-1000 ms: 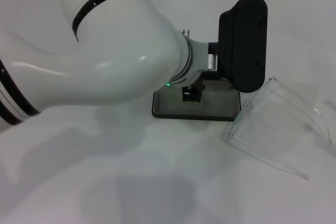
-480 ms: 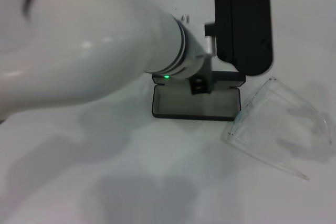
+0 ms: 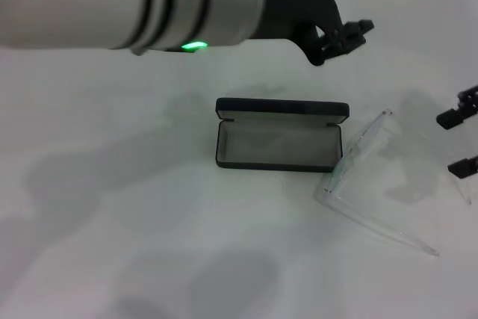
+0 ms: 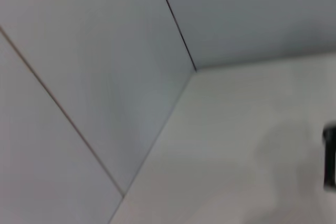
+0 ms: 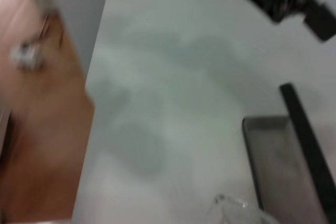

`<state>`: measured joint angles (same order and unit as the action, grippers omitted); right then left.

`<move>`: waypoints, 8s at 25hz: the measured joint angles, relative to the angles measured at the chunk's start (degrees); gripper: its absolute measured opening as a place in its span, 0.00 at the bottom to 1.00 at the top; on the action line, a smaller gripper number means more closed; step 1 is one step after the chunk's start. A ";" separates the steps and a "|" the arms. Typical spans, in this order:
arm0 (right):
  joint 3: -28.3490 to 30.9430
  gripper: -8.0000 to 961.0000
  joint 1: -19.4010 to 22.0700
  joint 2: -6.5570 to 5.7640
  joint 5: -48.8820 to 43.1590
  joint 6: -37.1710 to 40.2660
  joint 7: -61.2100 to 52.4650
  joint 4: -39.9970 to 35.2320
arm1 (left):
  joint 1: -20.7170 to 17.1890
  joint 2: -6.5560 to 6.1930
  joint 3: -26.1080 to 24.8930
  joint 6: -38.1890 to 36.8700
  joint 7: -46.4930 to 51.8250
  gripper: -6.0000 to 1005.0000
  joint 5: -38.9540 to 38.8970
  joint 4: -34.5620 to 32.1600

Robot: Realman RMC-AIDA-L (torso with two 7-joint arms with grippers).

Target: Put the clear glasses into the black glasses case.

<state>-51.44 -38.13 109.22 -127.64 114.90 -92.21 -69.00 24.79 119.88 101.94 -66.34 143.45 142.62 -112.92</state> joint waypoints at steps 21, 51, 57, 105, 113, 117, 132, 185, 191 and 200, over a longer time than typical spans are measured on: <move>-27.31 0.63 -24.28 6.43 -23.98 -8.84 -6.67 7.84 | -11.68 -0.03 -23.80 -3.98 -21.76 0.47 -44.77 7.75; -36.66 0.61 -23.61 6.96 -18.83 -20.85 -1.84 12.40 | -5.29 -2.63 -54.25 -36.83 -35.42 0.46 -50.93 38.77; -39.68 0.61 -23.76 6.96 -17.05 -22.65 -1.60 12.67 | -4.76 -5.53 -55.72 -45.71 -44.80 0.46 -51.44 52.62; -49.06 0.28 -21.05 6.96 -13.96 -28.46 -3.74 17.07 | -6.99 -3.67 -54.66 -47.13 -54.03 0.46 -48.85 61.34; -48.95 0.20 -20.16 6.96 -13.15 -27.18 -6.04 15.59 | -7.74 -3.44 -56.16 -47.21 -54.06 0.46 -49.06 61.34; -48.97 0.17 -18.45 6.96 -13.42 -25.35 -7.29 12.10 | -8.26 -3.34 -56.55 -47.28 -54.06 0.46 -49.09 61.34; -25.90 0.13 -2.76 6.45 -6.06 -10.89 -8.24 -12.46 | -8.79 -2.81 -56.07 -48.17 -53.91 0.46 -55.87 61.32; -16.14 0.13 7.45 6.49 49.53 -20.52 29.32 28.50 | 1.74 0.08 -38.09 -46.99 -68.72 0.07 -71.76 76.83; -15.78 0.13 6.93 6.79 51.24 -21.15 30.35 29.85 | 2.16 0.11 -34.28 -47.67 -69.92 0.07 -73.04 76.83; -16.47 0.13 5.22 6.97 55.67 -19.38 31.83 32.68 | 3.43 0.09 -33.05 -45.43 -73.49 0.07 -72.88 81.29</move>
<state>-67.92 -32.91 116.19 -71.97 95.52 -60.37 -36.32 28.22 119.97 68.89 -111.77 69.96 69.74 -31.63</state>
